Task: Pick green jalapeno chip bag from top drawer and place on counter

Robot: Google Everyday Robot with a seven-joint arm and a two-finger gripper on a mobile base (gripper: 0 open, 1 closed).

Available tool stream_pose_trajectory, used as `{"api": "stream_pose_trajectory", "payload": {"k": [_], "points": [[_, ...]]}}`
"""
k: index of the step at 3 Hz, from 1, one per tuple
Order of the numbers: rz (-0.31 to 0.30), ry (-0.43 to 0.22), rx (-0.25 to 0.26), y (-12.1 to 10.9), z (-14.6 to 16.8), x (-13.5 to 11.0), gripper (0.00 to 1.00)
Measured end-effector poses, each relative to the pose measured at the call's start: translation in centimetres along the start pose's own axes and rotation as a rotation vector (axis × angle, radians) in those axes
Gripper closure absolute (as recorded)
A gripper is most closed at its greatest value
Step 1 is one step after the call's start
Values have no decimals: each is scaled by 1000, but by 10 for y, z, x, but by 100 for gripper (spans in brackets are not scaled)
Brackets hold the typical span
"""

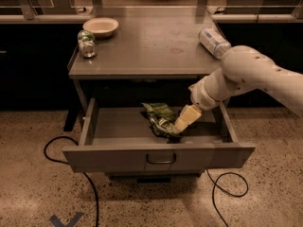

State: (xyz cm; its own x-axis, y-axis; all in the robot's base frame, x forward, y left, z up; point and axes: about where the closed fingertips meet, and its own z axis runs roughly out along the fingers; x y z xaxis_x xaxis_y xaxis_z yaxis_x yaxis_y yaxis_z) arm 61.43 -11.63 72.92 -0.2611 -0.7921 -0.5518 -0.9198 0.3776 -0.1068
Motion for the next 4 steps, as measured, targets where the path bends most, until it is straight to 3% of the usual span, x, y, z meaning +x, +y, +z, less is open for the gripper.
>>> {"api": "stream_pose_trajectory", "payload": {"k": [1,2,4], "points": [[-19,135,33,-10,29,-7,0],[-14,140,30,-11,34,-4,0],[-16,166,-56,15,116,15,0]]}}
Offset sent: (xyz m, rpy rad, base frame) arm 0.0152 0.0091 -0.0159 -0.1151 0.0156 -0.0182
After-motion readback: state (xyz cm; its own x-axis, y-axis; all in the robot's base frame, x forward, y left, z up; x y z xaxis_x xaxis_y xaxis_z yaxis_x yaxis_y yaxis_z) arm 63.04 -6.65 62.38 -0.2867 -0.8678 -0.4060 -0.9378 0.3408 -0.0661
